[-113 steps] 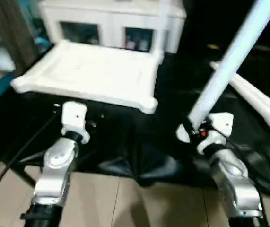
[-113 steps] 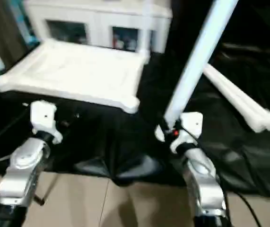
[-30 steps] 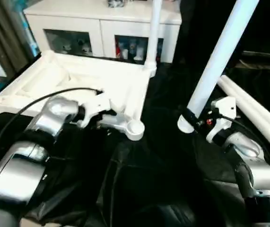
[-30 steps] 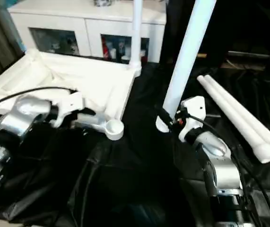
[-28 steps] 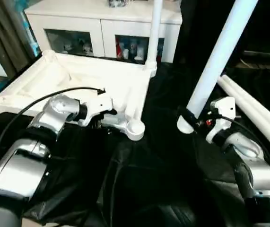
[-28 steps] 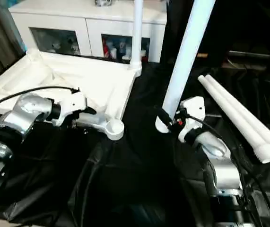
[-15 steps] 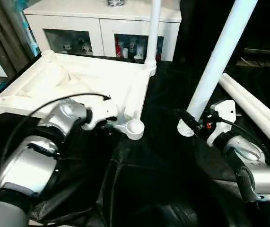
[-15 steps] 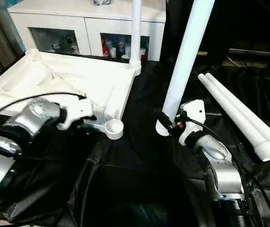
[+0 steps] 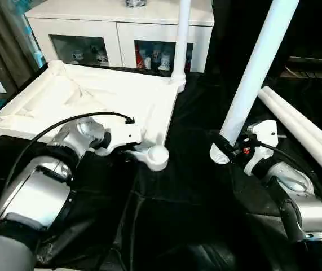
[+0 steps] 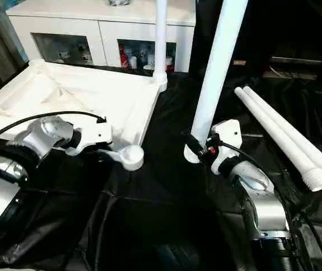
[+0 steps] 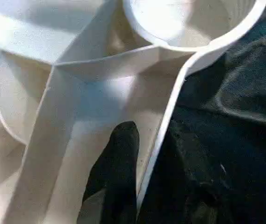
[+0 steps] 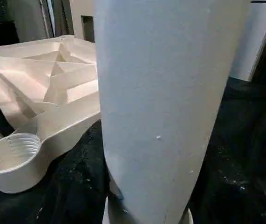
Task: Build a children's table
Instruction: Move table base
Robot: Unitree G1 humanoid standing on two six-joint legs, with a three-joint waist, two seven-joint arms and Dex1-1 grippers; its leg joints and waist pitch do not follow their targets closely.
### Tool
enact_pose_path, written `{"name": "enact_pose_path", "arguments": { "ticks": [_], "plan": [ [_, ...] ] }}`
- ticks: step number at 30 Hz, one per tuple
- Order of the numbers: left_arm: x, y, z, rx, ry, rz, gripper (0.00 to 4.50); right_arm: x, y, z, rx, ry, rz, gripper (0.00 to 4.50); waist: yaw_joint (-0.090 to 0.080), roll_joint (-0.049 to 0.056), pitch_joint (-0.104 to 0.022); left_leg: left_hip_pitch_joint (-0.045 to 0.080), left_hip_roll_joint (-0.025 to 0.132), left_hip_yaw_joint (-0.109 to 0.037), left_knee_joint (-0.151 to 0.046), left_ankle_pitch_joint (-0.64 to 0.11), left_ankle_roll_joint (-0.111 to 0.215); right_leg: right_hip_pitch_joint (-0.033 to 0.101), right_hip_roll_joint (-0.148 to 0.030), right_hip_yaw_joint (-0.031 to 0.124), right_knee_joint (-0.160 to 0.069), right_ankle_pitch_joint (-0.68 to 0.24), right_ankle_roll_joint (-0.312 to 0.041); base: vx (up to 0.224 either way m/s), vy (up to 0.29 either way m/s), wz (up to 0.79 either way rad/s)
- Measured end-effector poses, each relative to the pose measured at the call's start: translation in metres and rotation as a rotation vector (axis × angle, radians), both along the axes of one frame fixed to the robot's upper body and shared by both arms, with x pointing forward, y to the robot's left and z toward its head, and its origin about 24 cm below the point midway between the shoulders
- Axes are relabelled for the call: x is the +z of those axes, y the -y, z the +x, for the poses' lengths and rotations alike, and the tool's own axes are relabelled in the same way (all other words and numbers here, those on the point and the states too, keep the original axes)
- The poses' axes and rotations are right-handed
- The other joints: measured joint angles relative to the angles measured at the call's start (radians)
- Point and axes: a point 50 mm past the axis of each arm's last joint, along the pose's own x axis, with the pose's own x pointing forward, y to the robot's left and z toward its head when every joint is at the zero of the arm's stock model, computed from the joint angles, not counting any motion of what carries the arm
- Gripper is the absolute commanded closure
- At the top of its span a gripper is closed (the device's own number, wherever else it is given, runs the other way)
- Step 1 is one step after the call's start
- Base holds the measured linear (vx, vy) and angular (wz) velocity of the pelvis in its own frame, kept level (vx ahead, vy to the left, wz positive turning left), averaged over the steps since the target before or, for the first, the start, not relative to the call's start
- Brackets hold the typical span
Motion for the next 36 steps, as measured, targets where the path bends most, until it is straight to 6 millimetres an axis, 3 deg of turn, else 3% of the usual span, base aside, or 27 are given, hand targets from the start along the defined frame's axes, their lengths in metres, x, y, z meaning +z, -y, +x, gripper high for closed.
{"name": "enact_pose_path", "arguments": {
  "ticks": [5,14,19,29,30,36],
  "plan": [
    [0.001,0.009,-0.001,0.048,-0.104,-0.075,3.97,0.001,0.000,0.001,-0.006,0.007,-0.017,2.62,0.002,0.000,0.000,0.000,0.000,0.002,-0.004,0.000,0.000,0.000,0.000,0.001,-0.002,0.000,0.000,0.000,0.000,0.00],
    [-0.011,0.030,-0.011,0.090,-0.136,-0.250,4.48,-0.001,-0.002,0.001,-0.027,0.000,0.001,2.62,0.006,0.001,-0.001,0.002,0.000,0.005,-0.006,0.000,0.000,0.001,0.000,0.002,-0.002,-0.001,-0.001,0.000,0.000,0.00],
    [-0.020,0.052,-0.021,0.125,-0.102,-0.385,4.48,-0.004,-0.005,0.001,-0.053,-0.011,0.028,2.62,0.015,0.002,-0.001,0.002,0.005,0.013,-0.006,0.001,0.002,0.001,-0.001,0.001,-0.002,-0.001,-0.001,0.000,0.000,0.00],
    [-0.025,0.073,-0.041,0.086,0.042,-0.481,4.48,-0.010,-0.012,0.000,-0.054,-0.042,0.058,2.62,0.036,0.006,-0.004,0.003,0.006,0.018,-0.008,0.004,0.004,0.000,-0.003,0.001,-0.005,-0.001,-0.001,0.000,0.000,0.00],
    [-0.025,0.072,-0.041,0.090,0.050,-0.481,4.04,-0.010,-0.012,0.000,-0.053,-0.043,0.058,2.62,0.034,0.006,-0.004,0.003,0.006,0.018,-0.008,0.004,0.005,0.000,-0.003,0.001,-0.005,-0.001,-0.001,0.000,0.000,0.00],
    [-0.025,0.071,-0.044,0.121,0.085,-0.539,3.81,-0.010,-0.013,0.000,-0.051,-0.046,0.057,2.62,0.033,-0.001,0.000,0.002,0.008,0.018,-0.008,0.004,0.003,0.000,-0.002,0.000,-0.005,-0.001,-0.001,0.000,0.000,0.00]
  ]
}}
